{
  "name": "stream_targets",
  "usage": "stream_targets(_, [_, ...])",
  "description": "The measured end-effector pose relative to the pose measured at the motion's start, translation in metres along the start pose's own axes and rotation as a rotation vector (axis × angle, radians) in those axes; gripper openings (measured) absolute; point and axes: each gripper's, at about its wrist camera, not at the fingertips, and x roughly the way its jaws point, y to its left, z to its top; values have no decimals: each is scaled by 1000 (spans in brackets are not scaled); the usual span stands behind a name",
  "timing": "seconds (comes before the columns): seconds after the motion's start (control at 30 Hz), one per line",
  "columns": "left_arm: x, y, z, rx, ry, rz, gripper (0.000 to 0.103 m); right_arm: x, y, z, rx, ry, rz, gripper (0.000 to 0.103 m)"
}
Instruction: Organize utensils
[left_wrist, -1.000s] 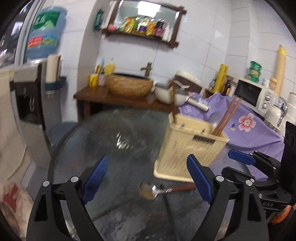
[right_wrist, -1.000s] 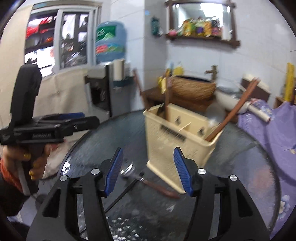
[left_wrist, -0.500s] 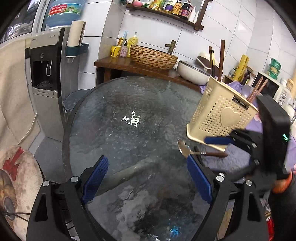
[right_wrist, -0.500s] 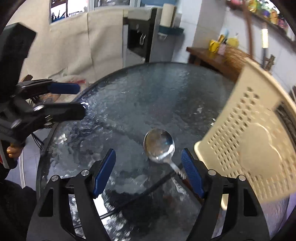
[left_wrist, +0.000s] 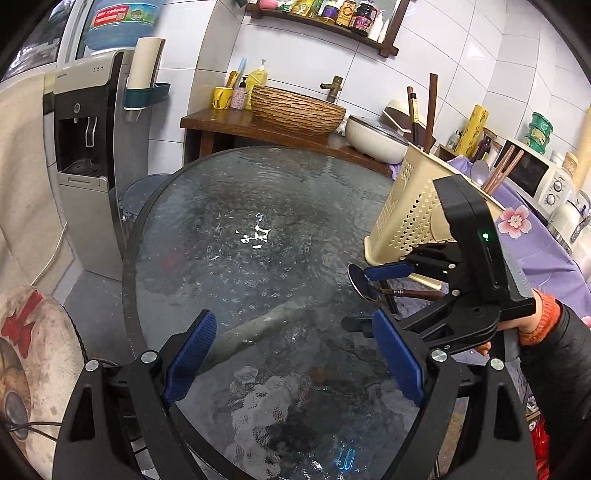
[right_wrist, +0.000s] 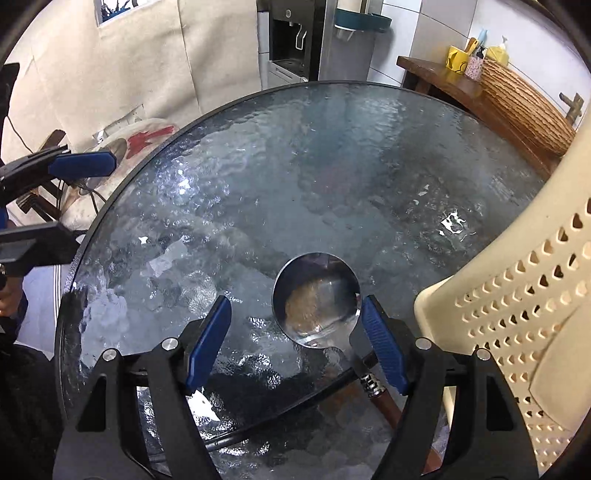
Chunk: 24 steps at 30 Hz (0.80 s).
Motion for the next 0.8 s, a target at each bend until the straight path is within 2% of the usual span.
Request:
stream_targets(0.17, [1, 0, -3, -2, 6, -8, 85, 3, -10, 0, 31, 6, 13, 69])
stream_targets(0.23, [0, -1, -5, 1, 9, -5, 85, 1, -10, -1, 30, 4, 14, 61])
stream_targets(0.3, [1, -1, -5, 4, 14, -1, 85, -1, -10, -2, 36, 2, 10, 48])
stream_targets(0.6, [8, -20, -10, 56, 53, -9, 85, -13, 7, -13, 50, -37, -46, 47])
stream_targets(0.8, [14, -32, -16, 98, 90, -18, 81, -60, 13, -25, 119, -190, -87, 47])
